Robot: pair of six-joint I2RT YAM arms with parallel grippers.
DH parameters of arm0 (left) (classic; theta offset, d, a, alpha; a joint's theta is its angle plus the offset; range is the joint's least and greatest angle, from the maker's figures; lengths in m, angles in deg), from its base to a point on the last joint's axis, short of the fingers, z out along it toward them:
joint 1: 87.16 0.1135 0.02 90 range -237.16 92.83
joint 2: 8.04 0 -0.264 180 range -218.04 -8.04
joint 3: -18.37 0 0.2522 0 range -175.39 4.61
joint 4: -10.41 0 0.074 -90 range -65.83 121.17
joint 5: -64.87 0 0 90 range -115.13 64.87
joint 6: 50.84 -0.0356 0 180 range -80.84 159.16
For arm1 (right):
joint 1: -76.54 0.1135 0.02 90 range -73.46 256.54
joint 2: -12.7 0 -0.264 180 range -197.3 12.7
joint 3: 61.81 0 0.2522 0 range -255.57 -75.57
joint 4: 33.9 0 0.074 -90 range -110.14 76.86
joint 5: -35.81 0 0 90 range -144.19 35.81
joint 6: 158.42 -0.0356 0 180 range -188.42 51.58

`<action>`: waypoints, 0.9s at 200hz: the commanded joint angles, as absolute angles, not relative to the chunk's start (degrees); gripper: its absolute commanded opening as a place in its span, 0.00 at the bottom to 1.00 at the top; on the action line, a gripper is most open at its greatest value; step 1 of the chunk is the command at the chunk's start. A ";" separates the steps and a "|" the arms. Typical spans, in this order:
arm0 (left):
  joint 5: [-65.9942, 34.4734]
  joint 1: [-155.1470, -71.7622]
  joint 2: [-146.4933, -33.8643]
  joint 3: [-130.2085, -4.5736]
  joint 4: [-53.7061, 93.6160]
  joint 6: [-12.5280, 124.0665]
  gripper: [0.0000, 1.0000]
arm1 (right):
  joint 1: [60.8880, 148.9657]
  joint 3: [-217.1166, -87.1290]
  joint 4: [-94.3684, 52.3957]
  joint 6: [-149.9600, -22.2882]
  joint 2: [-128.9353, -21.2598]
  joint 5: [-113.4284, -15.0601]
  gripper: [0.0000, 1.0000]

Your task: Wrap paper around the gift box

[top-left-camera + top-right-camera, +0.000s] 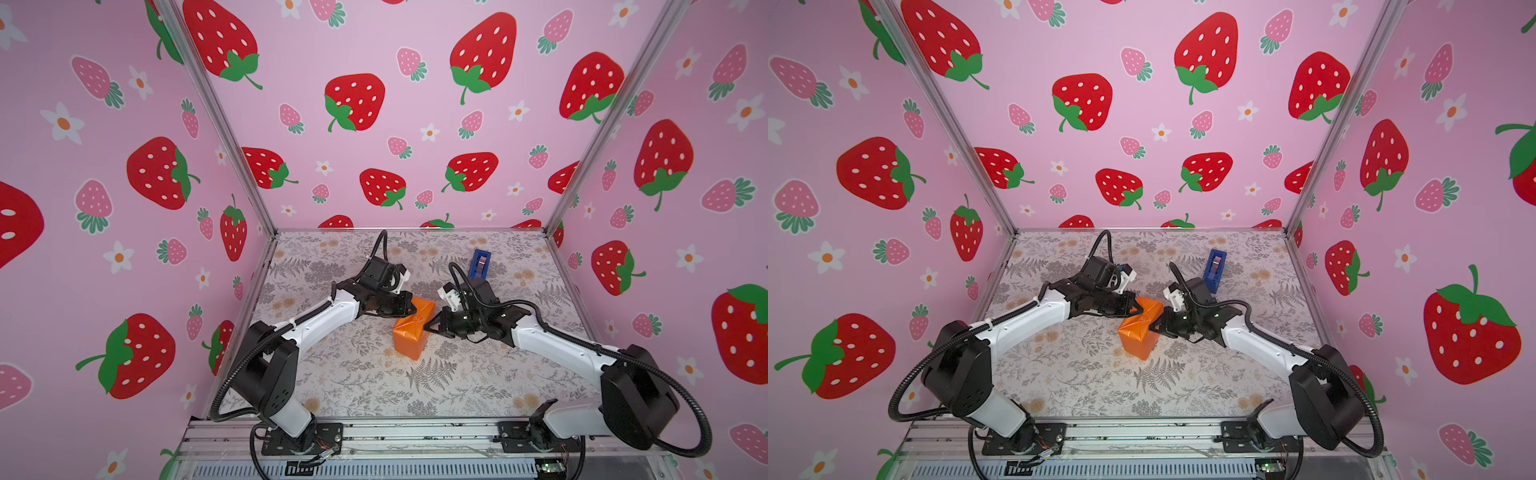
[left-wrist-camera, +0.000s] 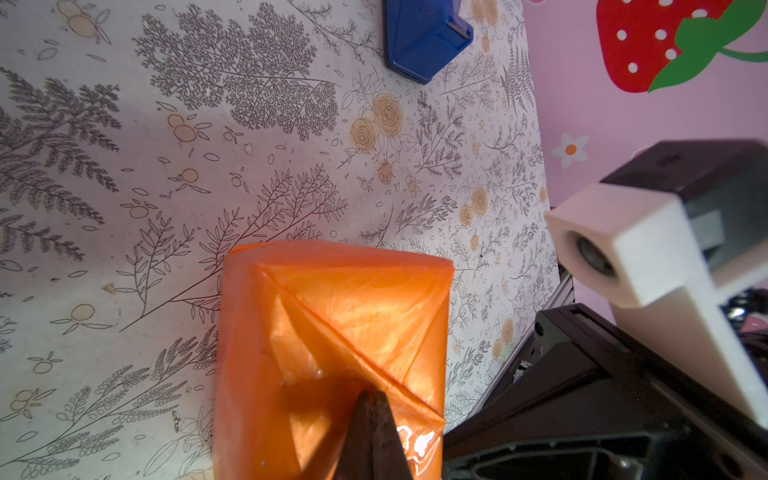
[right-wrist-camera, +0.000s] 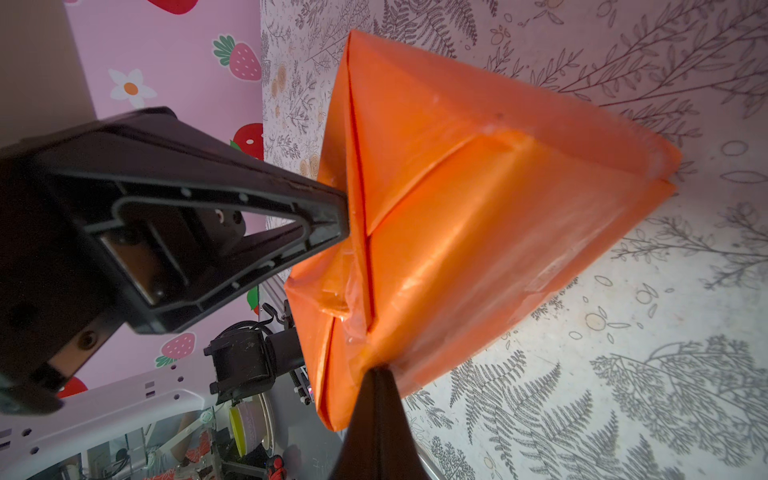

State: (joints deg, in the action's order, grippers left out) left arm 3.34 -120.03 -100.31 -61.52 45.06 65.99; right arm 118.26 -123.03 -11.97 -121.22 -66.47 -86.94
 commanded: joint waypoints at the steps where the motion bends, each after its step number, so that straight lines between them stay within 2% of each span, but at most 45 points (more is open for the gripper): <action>1: -0.10 -120.65 -101.53 -59.96 52.29 65.45 0.00 | 118.87 -122.57 -7.12 -121.51 -65.95 -82.87 0.00; 94: 0.16 -120.61 -102.00 -60.18 52.19 65.53 0.00 | 118.95 -119.97 -20.10 -125.00 -69.31 -91.77 0.00; 113: 0.01 -120.65 -101.91 -59.98 52.10 65.48 0.00 | 118.93 -120.11 -17.82 -123.90 -70.09 -91.73 0.00; 159: -0.19 -117.35 -101.21 -57.89 52.16 64.03 0.00 | 116.53 -121.19 -6.50 -120.13 -67.80 -83.84 0.00; 180: -0.19 -114.85 -100.95 -57.17 52.74 62.80 0.00 | 114.43 -119.81 -5.16 -119.95 -66.59 -82.71 0.07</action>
State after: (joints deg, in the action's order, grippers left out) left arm 4.26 -117.91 -99.52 -60.54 44.62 65.14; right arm 116.62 -120.50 -9.35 -121.09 -68.90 -86.18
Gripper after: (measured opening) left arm 0.041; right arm 0.052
